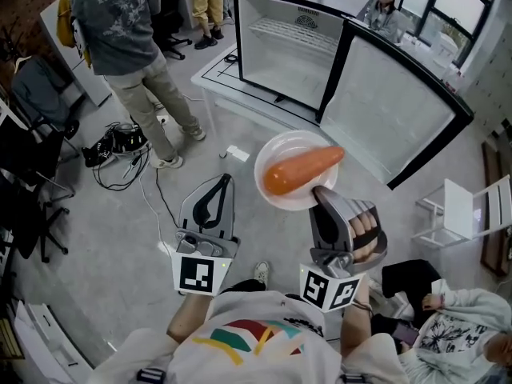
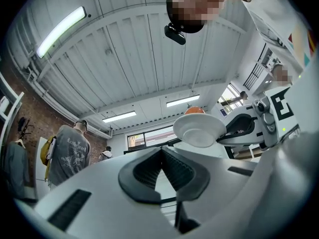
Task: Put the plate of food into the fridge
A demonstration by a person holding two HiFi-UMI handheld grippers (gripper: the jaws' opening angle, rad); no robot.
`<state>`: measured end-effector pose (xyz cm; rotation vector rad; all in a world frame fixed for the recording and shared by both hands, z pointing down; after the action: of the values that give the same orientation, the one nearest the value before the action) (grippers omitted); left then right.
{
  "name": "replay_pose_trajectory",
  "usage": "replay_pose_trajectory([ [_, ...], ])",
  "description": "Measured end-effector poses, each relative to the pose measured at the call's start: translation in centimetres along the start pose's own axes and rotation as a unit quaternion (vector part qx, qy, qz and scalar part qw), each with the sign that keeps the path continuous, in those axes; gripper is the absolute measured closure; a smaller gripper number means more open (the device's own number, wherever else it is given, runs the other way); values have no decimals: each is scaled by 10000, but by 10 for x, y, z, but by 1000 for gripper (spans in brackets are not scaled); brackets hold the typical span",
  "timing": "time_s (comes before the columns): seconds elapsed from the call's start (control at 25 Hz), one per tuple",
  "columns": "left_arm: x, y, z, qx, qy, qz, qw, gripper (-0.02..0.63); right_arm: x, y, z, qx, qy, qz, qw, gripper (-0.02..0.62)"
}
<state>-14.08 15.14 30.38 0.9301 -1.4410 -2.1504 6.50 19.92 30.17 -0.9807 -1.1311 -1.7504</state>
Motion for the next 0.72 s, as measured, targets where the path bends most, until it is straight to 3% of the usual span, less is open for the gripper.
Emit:
replay_pose_trajectory([
  [0.24,55,32,-45,21,95,-25,9999,600,19,11,-67,202,30,124,9997,565],
  [0.72,112,77,-106,-41,82,368,9993,600,47,29,-159,309,-153,278,9990,565],
])
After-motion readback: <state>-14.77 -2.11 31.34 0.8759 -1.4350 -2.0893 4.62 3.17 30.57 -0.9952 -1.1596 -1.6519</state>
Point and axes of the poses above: the fingertips, and each gripper's own axes: z backward along the fingers, x to its left, y out of its underside, the point moved 10 cm from there along z, backward along the fingers, and after that the axes turned 13 degrees about y, right-handed, at the moved point
